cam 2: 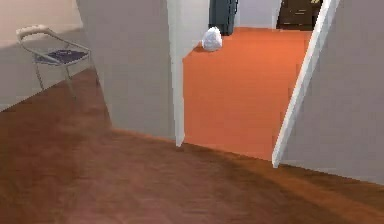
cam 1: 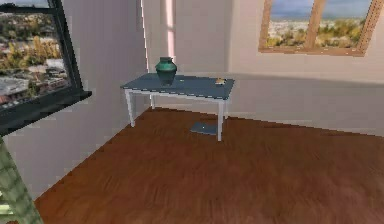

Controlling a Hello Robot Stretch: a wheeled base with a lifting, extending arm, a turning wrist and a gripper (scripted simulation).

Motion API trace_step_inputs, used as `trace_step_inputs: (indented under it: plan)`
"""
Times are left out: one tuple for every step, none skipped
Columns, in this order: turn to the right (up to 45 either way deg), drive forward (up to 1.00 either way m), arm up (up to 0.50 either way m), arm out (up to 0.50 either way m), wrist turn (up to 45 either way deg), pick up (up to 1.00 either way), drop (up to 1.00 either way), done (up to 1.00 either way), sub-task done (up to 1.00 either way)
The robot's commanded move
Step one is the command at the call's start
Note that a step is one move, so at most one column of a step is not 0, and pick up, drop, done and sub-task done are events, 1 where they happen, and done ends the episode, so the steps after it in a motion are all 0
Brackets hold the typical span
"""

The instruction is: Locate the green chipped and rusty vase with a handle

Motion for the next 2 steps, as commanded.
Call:
trace_step_inputs:
  plan:
    - [0.0, 1.00, 0.00, 0.00, 0.0, 0.00, 0.00, 0.00, 0.00]
    - [-24.0, 0.00, 0.00, 0.00, 0.0, 0.00, 0.00, 0.00, 0.00]
